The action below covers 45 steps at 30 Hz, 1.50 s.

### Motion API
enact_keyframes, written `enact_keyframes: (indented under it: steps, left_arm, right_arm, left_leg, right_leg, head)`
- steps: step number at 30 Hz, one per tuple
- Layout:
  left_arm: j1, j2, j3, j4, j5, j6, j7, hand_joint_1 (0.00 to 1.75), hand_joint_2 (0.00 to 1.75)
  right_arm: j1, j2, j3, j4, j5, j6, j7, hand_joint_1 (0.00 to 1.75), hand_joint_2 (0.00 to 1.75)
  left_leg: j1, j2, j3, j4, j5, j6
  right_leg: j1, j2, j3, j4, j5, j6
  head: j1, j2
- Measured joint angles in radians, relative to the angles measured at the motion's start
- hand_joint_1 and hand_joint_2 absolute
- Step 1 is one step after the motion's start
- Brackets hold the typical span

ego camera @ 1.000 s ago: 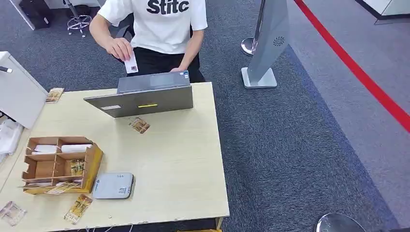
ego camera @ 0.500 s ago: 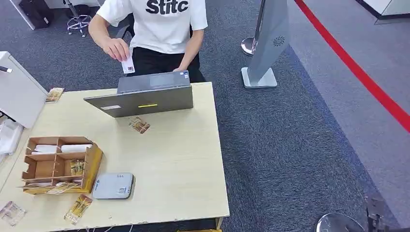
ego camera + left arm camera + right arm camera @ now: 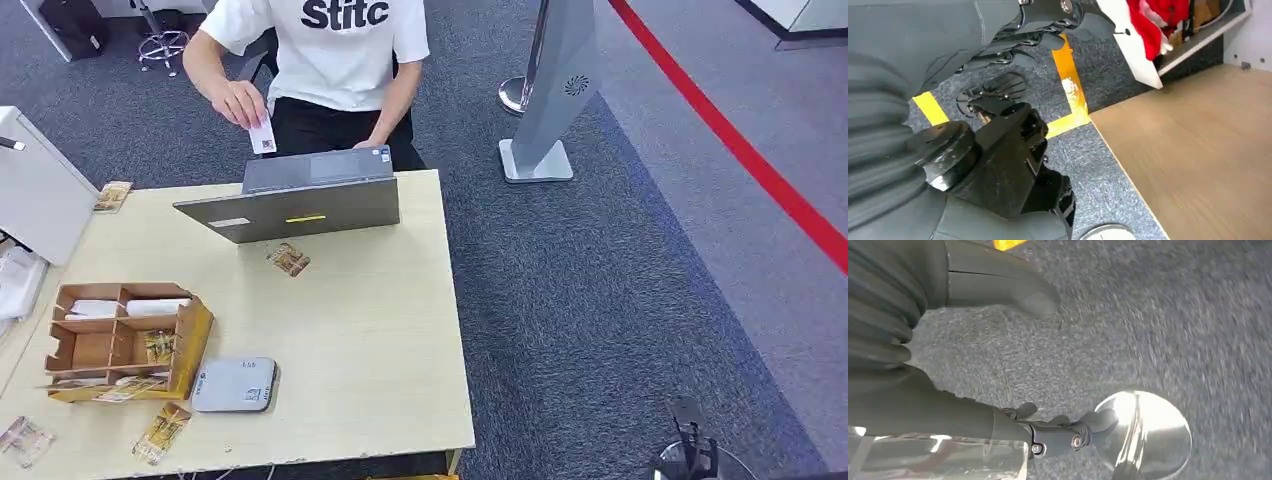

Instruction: Pass the card to the sensor for recognition and then transmit it.

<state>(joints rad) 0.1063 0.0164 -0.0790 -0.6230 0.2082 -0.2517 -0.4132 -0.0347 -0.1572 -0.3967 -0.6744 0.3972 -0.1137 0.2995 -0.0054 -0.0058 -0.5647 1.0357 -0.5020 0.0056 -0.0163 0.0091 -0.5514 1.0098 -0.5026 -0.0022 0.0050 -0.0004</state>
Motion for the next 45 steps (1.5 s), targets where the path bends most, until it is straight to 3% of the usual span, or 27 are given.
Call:
enact_keyframes:
  steps: [3,10,17,30,34,39,43,45]
  left_arm:
    - [-0.009,-0.015,-0.002,0.0,0.049,0.045,0.001,0.0,1.75]
    - [-0.083,-0.084,-0.048,0.035,0.123,0.219,0.023,0.0,1.75]
    - [-0.139,-0.094,-0.128,0.12,0.166,0.383,0.042,0.0,1.75]
    - [-0.314,-0.129,-0.338,0.266,0.114,0.643,0.23,0.0,1.75]
    - [-0.352,-0.14,-0.397,0.287,0.07,0.646,0.32,0.0,1.75]
    - [-0.369,-0.144,-0.426,0.3,0.063,0.641,0.342,0.0,1.75]
    - [-0.363,-0.142,-0.426,0.315,0.081,0.643,0.299,0.0,1.75]
    - [-0.325,-0.107,-0.426,0.331,0.085,0.623,0.207,0.0,1.75]
  right_arm:
    - [-0.021,0.018,0.003,0.055,0.058,0.02,-0.013,0.0,1.75]
    - [-0.042,0.06,0.003,0.146,0.128,0.03,-0.057,0.0,1.75]
    - [-0.078,0.112,0.003,0.241,0.206,0.056,-0.098,0.0,1.75]
    - [-0.137,0.203,0.003,0.375,0.334,0.101,-0.147,0.0,1.75]
    - [-0.151,0.215,0.005,0.396,0.367,0.115,-0.149,0.0,1.75]
    - [-0.16,0.222,0.01,0.408,0.378,0.119,-0.148,0.0,1.75]
    - [-0.163,0.224,0.011,0.412,0.366,0.132,-0.147,0.0,1.75]
    - [-0.153,0.214,0.009,0.415,0.335,0.138,-0.17,0.0,1.75]
  left_leg:
    - [0.0,-0.003,-0.001,0.0,0.001,0.001]
    - [0.0,-0.003,-0.001,0.001,0.001,0.001]
    - [0.0,-0.012,-0.001,0.0,0.004,0.001]
    - [-0.001,-0.028,0.003,-0.002,0.015,0.0]
    - [-0.002,-0.028,0.006,-0.002,0.016,0.002]
    - [-0.003,-0.028,0.01,-0.002,0.015,0.003]
    - [-0.003,-0.027,0.01,-0.002,0.014,0.003]
    - [-0.003,-0.024,0.012,-0.003,0.012,0.001]
  right_leg:
    - [0.0,-0.002,0.0,0.0,0.0,0.0]
    - [0.0,-0.003,0.001,0.0,0.0,0.0]
    - [0.0,-0.012,0.002,0.0,0.0,0.0]
    - [-0.003,-0.026,0.011,0.0,0.004,0.002]
    - [-0.004,-0.026,0.014,0.0,0.004,0.003]
    - [-0.005,-0.026,0.018,-0.001,0.003,0.005]
    - [-0.005,-0.025,0.02,-0.001,0.004,0.005]
    - [-0.005,-0.022,0.021,-0.001,0.003,0.004]
  head:
    - [0.0,0.0]
    - [0.0,0.0]
    - [0.0,0.0]
    - [0.0,0.0]
    - [0.0,0.0]
    - [0.001,0.0]
    - [0.0,0.0]
    - [0.001,0.0]
